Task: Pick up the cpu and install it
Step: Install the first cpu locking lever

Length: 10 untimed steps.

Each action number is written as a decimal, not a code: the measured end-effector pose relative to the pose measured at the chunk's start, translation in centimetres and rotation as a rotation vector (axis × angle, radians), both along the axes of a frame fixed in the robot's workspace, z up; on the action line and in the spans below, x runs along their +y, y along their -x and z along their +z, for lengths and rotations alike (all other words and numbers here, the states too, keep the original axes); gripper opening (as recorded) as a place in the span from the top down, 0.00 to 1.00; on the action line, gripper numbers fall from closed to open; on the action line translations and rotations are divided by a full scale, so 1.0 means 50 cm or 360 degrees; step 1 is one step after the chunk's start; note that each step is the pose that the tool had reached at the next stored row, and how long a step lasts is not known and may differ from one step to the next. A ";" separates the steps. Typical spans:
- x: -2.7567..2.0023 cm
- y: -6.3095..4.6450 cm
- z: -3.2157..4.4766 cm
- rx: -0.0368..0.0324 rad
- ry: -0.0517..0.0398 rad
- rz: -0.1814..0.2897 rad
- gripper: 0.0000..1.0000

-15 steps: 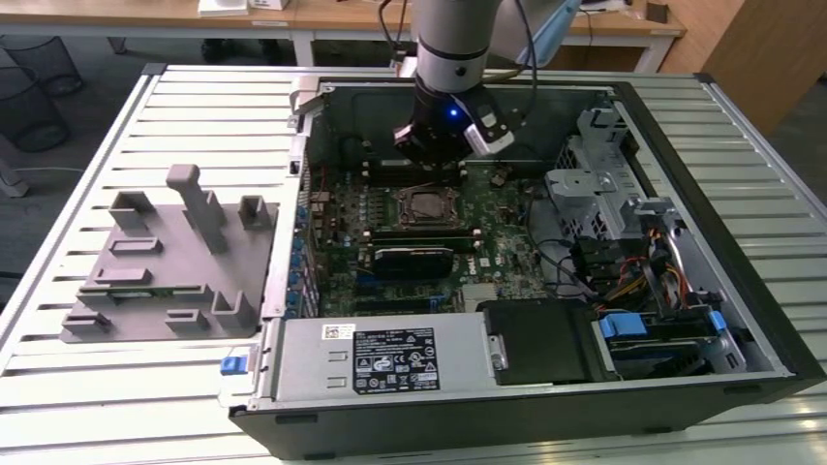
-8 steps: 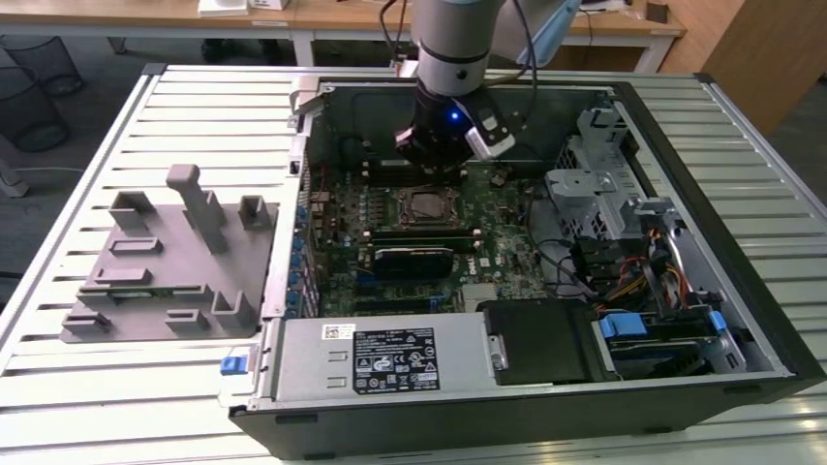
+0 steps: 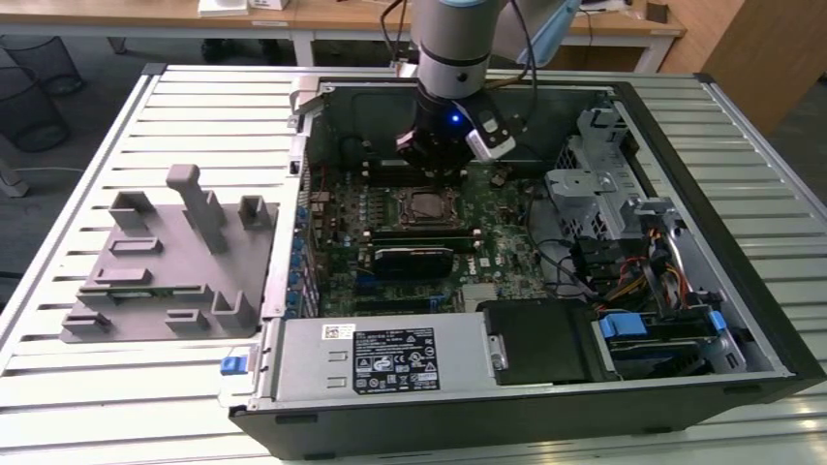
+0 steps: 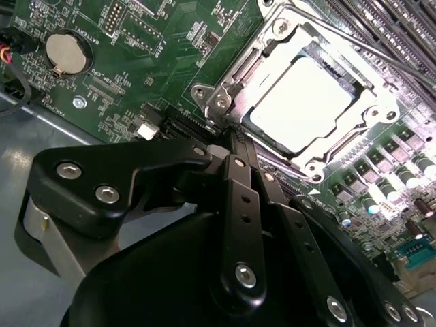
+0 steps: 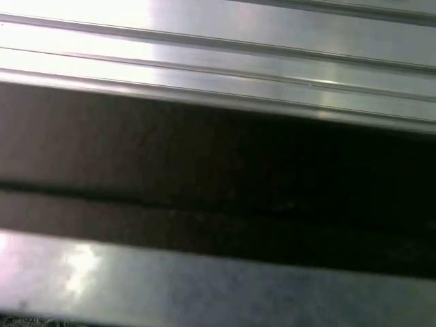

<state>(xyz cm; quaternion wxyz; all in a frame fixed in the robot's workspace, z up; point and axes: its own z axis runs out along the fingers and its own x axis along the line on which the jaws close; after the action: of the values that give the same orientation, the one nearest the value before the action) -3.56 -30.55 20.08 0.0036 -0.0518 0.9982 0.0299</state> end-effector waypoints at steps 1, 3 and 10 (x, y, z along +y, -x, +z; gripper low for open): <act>-0.0001 0.000 0.000 0.0000 0.0000 0.0000 0.89; 0.0000 0.000 0.000 0.0000 0.0000 0.0000 0.89; -0.0001 -0.004 -0.005 0.0000 0.0023 0.0000 0.89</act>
<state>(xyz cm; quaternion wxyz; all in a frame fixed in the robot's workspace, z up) -3.36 -30.55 19.82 0.0032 -0.0518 0.9984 0.0226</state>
